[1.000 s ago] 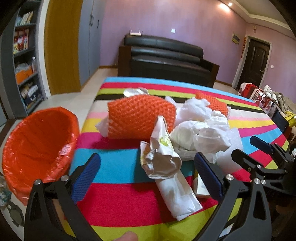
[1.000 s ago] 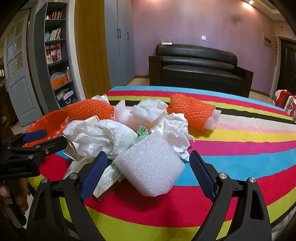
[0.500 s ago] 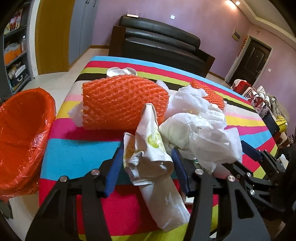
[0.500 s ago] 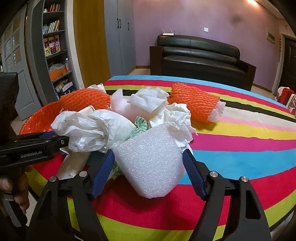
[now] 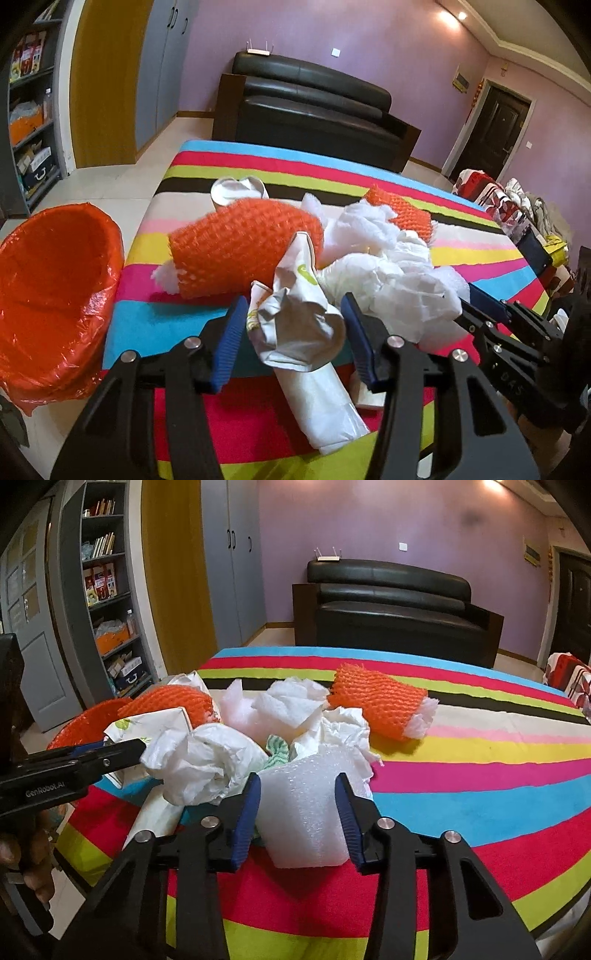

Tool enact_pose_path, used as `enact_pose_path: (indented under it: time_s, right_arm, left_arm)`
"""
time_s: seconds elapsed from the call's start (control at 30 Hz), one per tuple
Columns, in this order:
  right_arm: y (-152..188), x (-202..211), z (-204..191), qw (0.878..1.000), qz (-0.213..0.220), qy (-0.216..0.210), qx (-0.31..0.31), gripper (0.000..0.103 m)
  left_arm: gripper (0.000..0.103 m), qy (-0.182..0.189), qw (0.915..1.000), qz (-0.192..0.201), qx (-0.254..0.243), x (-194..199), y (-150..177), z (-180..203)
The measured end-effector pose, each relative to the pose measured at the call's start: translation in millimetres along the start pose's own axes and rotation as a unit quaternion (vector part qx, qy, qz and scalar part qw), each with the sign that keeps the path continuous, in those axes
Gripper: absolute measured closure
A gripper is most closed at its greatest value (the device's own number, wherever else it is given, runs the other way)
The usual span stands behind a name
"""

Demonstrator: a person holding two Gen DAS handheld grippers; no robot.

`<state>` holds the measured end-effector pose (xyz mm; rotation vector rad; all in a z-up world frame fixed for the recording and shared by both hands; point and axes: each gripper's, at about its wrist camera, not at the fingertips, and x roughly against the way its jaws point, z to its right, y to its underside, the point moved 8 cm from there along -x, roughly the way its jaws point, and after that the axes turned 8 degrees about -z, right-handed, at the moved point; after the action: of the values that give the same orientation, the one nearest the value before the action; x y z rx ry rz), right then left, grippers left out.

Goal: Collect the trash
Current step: 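Grasp the white foam block with the right tool while the left tool grasps a white wrapper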

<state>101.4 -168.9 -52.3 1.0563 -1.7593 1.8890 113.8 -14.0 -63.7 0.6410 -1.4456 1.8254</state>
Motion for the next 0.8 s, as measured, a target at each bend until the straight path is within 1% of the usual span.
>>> enact_pose_path:
  time_s: [0.17, 0.23, 0.27, 0.3, 0.33, 0.37, 0.4, 0.5, 0.6, 0.7, 0.73, 0.77, 0.8]
  right_arm:
    - [-4.4, 3.0, 1.2, 1.0, 0.004, 0.004, -0.003, 0.067]
    - [-2.2, 0.5, 1.8, 1.0, -0.002, -0.002, -0.008, 0.067]
    - [0.1, -2.3, 1.0, 1.0, -0.01, -0.004, -0.005, 0.066]
    - [1.9, -3.2, 0.7, 1.0, -0.01, 0.004, 0.0, 0.063]
    - [3.6, -3.5, 1.1, 1.0, -0.01, 0.015, 0.004, 0.055]
    - [5.2, -3.7, 1.6, 1.0, -0.009, 0.02, 0.004, 0.031]
    - [6.7, -4.1, 1.6, 1.0, -0.007, 0.02, 0.004, 0.018]
    - [9.6, -9.6, -0.3, 0.999, -0.015, 0.04, 0.019, 0.018]
    - [10.8, -13.9, 3.9, 0.998, -0.019, 0.056, 0.017, 0.018]
    - [13.9, -18.2, 12.1, 0.998, -0.032, 0.052, -0.003, 0.019]
    - [15.2, -19.5, 15.7, 0.998, -0.035, 0.055, -0.009, 0.024]
    - [15.6, -20.1, 19.4, 0.997, -0.037, 0.059, -0.011, 0.039]
    - [14.8, -19.8, 22.7, 0.997, -0.037, 0.06, -0.015, 0.052]
  left_arm:
    - [0.052, 0.008, 0.9999, 0.014, -0.001, 14.5, -4.0, 1.6]
    - [0.052, 0.008, 0.9998, 0.016, -0.001, 16.3, -4.2, 2.4]
    - [0.052, 0.009, 0.9998, 0.015, -0.001, 17.0, -3.6, 2.2]
    - [0.052, 0.009, 0.9999, 0.015, -0.003, 17.4, -3.2, 2.4]
    - [0.052, 0.009, 0.9999, 0.014, -0.003, 17.0, -3.0, 3.3]
    - [0.052, 0.01, 0.9998, 0.014, -0.003, 16.9, -2.8, 3.8]
    - [0.052, 0.011, 0.9998, 0.013, -0.004, 17.0, -2.6, 3.9]
    - [0.052, 0.012, 0.9998, 0.014, -0.005, 17.5, -3.4, 4.8]
    - [0.052, 0.011, 0.9998, 0.014, -0.006, 17.2, -3.4, 5.3]
    - [0.052, 0.01, 0.9999, 0.012, -0.006, 16.3, -2.8, 5.5]
    - [0.052, 0.01, 0.9999, 0.012, -0.006, 16.4, -3.5, 5.9]
    - [0.052, 0.01, 0.9998, 0.013, -0.006, 16.1, -2.8, 5.7]
    - [0.052, 0.01, 0.9998, 0.014, -0.007, 16.7, -3.2, 6.2]
